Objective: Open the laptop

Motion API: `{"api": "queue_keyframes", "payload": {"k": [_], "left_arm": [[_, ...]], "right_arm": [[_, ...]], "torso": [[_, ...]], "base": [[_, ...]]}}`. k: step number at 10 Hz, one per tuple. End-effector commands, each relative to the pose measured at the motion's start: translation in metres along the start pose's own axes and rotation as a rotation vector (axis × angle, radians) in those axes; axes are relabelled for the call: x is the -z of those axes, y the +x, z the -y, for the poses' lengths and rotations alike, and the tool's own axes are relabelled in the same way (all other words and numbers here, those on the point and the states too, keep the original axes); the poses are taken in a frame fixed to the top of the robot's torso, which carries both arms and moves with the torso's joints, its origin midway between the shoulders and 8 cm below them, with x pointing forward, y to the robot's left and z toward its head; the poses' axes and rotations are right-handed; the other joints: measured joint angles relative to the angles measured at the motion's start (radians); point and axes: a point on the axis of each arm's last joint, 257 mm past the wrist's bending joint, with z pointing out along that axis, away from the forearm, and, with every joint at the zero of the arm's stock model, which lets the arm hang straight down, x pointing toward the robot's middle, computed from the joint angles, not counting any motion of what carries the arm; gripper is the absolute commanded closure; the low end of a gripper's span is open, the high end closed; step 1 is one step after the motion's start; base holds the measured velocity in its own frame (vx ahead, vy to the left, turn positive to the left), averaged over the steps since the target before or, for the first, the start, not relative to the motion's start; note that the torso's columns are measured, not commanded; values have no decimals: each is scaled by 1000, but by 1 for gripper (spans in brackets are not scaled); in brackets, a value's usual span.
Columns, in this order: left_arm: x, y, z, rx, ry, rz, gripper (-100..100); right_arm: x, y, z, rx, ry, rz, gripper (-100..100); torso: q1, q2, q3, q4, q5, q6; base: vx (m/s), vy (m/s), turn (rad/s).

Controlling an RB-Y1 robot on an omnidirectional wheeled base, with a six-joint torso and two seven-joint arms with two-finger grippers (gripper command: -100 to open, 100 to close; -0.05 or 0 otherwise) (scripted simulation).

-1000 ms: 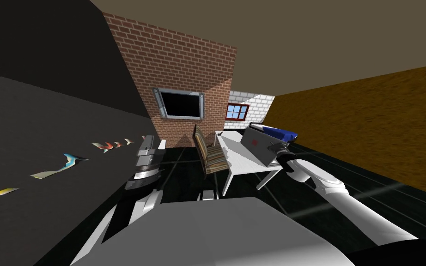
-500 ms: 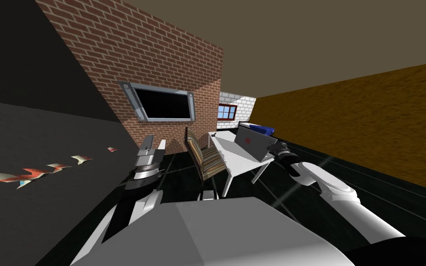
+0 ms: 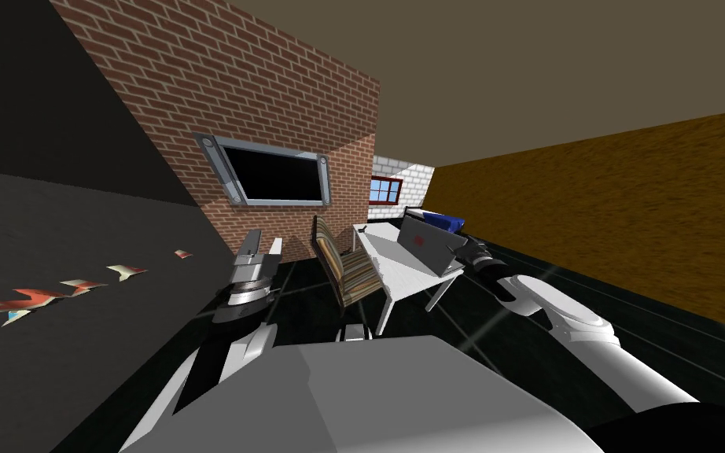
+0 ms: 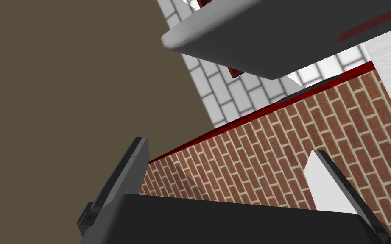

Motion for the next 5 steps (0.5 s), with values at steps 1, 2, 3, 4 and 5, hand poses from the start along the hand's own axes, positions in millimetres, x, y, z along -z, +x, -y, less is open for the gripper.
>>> {"api": "queue_keyframes", "payload": {"k": [1, 2, 3, 4, 5], "left_arm": [[0, 0, 0, 0, 0, 0, 0], [0, 0, 0, 0, 0, 0, 0], [0, 0, 0, 0, 0, 0, 0], [0, 0, 0, 0, 0, 0, 0], [0, 0, 0, 0, 0, 0, 0]], "right_arm": [[-3, 1, 4, -34, -27, 3, -100], [-2, 1, 3, -24, -19, 2, -100], [-6, 27, -15, -21, 2, -62, -100], [-10, 33, -17, -52, 25, -82, -100], [-19, 18, -11, -65, 43, -55, -100]], "torso": [[3, -1, -1, 0, 1, 0], [6, -1, 0, 0, 2, 0], [13, -1, -1, 0, 4, 0], [6, 3, 2, 1, 2, -1], [5, 3, 2, 1, 1, 0]], "base": [[-28, -179, -6], [-15, -85, 3], [-104, -182, 95], [-117, -200, 78], [-57, -103, -12]]}}
